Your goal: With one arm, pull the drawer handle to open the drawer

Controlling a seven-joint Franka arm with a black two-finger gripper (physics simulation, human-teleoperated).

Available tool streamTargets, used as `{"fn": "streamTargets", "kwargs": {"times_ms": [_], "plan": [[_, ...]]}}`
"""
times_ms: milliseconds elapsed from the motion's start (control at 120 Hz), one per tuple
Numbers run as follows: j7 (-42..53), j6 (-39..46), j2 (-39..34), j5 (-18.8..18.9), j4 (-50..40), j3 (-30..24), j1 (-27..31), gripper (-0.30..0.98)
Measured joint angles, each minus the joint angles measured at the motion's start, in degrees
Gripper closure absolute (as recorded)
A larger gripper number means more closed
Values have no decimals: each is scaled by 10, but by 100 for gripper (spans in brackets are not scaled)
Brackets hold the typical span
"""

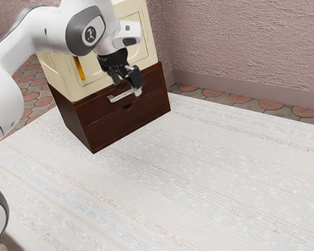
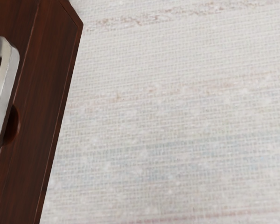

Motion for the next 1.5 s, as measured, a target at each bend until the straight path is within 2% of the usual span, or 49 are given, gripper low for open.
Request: {"fn": "streamTargets", "kwargs": {"times_ms": [150, 483, 808, 1500], "plan": [[14, 35, 0, 50, -11, -15, 0, 0], [37, 64, 61, 86, 4, -14, -1, 11], [65, 101, 81, 151, 25, -3, 0, 15], [99, 143, 132, 162, 50, 17, 6, 22]]}}
